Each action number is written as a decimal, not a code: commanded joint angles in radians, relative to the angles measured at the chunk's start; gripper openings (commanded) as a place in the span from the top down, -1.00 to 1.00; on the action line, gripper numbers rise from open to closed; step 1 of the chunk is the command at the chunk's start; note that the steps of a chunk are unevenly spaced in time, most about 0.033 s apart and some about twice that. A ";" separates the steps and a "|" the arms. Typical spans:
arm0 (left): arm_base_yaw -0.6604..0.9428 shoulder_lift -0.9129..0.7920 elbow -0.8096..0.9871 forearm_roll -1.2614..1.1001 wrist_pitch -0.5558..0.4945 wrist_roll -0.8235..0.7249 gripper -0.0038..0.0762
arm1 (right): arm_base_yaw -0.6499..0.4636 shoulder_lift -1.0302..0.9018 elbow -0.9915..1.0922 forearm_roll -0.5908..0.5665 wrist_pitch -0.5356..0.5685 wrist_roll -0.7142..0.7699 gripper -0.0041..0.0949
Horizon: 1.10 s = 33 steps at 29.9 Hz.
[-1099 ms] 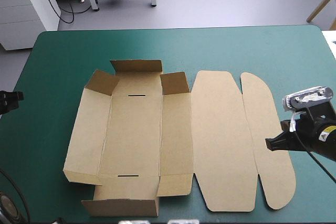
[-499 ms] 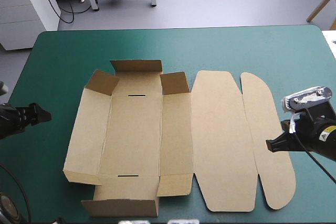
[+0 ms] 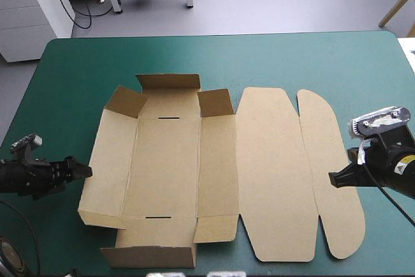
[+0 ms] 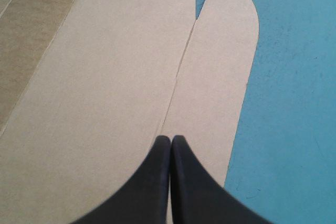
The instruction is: Fold the box
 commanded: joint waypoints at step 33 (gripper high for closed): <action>-0.321 0.157 0.026 -0.075 -0.042 0.039 -0.44 | -0.006 -0.006 -0.020 0.003 -0.047 -0.009 0.96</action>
